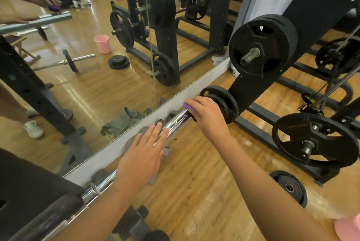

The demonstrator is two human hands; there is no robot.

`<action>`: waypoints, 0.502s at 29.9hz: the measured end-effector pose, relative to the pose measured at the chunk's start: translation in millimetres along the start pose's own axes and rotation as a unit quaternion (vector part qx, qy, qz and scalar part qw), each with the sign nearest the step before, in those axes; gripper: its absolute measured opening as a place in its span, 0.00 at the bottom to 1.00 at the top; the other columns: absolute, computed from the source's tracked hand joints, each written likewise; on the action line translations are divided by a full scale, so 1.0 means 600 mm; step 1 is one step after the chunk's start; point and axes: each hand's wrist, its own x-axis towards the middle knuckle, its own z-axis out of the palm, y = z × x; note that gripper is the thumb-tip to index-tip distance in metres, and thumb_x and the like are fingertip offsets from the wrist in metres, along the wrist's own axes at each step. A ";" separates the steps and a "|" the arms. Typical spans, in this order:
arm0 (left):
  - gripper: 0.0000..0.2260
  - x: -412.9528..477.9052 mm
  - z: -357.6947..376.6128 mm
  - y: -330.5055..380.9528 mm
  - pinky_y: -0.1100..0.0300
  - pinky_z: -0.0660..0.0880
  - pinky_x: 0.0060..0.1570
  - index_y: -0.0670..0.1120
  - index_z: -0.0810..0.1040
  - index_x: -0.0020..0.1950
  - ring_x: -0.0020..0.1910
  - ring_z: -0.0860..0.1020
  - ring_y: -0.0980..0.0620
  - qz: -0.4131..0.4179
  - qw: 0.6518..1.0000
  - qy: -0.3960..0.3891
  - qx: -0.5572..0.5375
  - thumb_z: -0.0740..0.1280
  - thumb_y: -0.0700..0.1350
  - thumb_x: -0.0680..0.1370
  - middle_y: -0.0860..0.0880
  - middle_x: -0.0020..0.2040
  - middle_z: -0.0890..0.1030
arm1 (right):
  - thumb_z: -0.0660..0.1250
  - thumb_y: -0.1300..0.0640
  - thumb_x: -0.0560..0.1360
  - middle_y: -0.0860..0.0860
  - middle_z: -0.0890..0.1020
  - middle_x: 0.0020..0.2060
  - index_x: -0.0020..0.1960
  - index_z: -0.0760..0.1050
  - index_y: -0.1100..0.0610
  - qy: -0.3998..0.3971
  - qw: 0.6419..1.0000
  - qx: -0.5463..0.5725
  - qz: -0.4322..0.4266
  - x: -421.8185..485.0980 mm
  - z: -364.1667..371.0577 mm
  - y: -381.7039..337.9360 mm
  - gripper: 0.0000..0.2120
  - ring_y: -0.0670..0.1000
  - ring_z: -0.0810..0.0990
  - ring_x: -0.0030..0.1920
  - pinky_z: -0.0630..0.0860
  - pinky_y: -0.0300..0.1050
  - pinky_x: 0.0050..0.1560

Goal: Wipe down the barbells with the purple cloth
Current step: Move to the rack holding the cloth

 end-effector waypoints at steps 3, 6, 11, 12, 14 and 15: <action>0.26 -0.001 0.009 -0.004 0.49 0.65 0.75 0.47 0.46 0.83 0.81 0.54 0.47 -0.007 1.000 -0.005 -0.025 0.49 0.51 0.86 0.46 0.83 0.48 | 0.67 0.58 0.80 0.50 0.79 0.64 0.70 0.75 0.54 -0.062 0.997 0.040 -0.014 0.017 0.010 0.010 0.18 0.51 0.75 0.65 0.72 0.52 0.69; 0.27 0.003 0.009 -0.002 0.47 0.69 0.72 0.46 0.52 0.83 0.80 0.59 0.46 -0.005 1.000 -0.009 -0.022 0.49 0.52 0.84 0.45 0.82 0.54 | 0.64 0.56 0.82 0.48 0.76 0.66 0.72 0.73 0.53 -0.093 0.993 0.072 -0.013 0.018 0.029 0.017 0.18 0.48 0.71 0.67 0.70 0.49 0.71; 0.27 0.004 0.015 -0.003 0.46 0.69 0.72 0.46 0.53 0.83 0.79 0.61 0.46 -0.005 1.000 0.002 -0.013 0.47 0.52 0.84 0.45 0.82 0.57 | 0.57 0.52 0.85 0.50 0.74 0.70 0.74 0.70 0.56 -0.095 0.988 0.118 0.010 0.003 0.052 0.018 0.19 0.51 0.66 0.73 0.62 0.48 0.76; 0.27 0.004 0.015 -0.002 0.45 0.68 0.72 0.46 0.53 0.83 0.79 0.60 0.45 -0.006 1.000 0.000 -0.013 0.47 0.52 0.84 0.45 0.82 0.57 | 0.57 0.52 0.85 0.50 0.73 0.71 0.75 0.69 0.56 -0.099 0.988 0.119 0.008 0.002 0.056 0.020 0.19 0.52 0.64 0.75 0.60 0.48 0.77; 0.27 0.001 0.014 -0.001 0.45 0.68 0.73 0.46 0.53 0.83 0.79 0.60 0.45 -0.006 1.000 0.005 -0.006 0.49 0.51 0.84 0.44 0.82 0.57 | 0.57 0.52 0.85 0.49 0.73 0.70 0.74 0.69 0.54 -0.112 0.987 0.117 0.000 0.009 0.058 0.026 0.19 0.50 0.64 0.75 0.59 0.49 0.78; 0.27 0.002 0.013 0.000 0.45 0.68 0.72 0.45 0.54 0.82 0.79 0.61 0.45 -0.006 1.000 0.007 -0.002 0.49 0.51 0.84 0.44 0.82 0.58 | 0.56 0.51 0.86 0.47 0.75 0.68 0.73 0.70 0.53 -0.115 0.987 0.113 -0.005 0.015 0.058 0.028 0.18 0.48 0.66 0.73 0.61 0.50 0.77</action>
